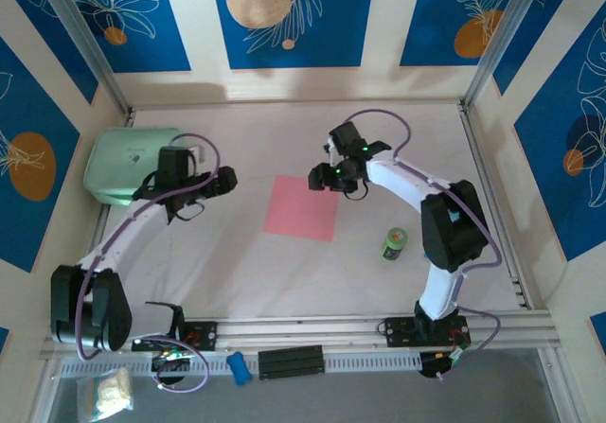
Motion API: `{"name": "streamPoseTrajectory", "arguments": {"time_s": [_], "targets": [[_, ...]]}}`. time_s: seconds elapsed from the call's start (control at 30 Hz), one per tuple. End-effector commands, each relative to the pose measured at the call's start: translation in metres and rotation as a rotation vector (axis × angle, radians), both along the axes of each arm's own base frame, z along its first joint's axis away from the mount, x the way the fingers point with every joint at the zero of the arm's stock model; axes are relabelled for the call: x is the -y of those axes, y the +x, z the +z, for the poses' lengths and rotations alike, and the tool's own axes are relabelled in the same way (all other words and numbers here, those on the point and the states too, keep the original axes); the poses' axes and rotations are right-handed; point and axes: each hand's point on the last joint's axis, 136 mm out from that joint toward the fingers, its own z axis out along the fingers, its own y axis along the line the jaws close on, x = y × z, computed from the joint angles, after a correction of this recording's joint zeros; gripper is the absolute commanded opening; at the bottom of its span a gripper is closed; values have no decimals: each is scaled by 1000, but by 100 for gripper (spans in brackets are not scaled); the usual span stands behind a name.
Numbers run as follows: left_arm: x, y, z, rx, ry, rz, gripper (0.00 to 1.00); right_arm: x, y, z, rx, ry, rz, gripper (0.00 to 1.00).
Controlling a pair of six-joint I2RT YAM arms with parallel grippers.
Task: Fold a paper plane with a square sheet of paper (pick it up from the middle)
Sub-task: Move the square sheet of paper to the center of the table, then first fold the square sheet of paper in half at the center of the table.
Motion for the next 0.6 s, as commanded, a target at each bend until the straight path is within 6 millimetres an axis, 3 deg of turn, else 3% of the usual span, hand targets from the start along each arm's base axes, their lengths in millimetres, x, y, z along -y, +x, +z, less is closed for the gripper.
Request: {"name": "streamPoseTrajectory", "arguments": {"time_s": [0.0, 0.2, 0.3, 0.5, 0.57], "targets": [[26, -5, -7, -66, 123, -39, 99, 35, 8, 2, 1, 10, -133, 71], [100, -2, -29, -141, 168, -148, 100, 90, 19, 13, 72, -14, -221, 89], [134, -3, -46, -198, 223, -204, 99, 110, 21, 15, 82, -8, -263, 92], [186, -9, -69, -277, 351, -332, 100, 128, 20, 15, 80, 16, -310, 93], [195, -10, -76, -296, 410, -358, 99, 128, 20, 14, 81, 11, -307, 93]]}}
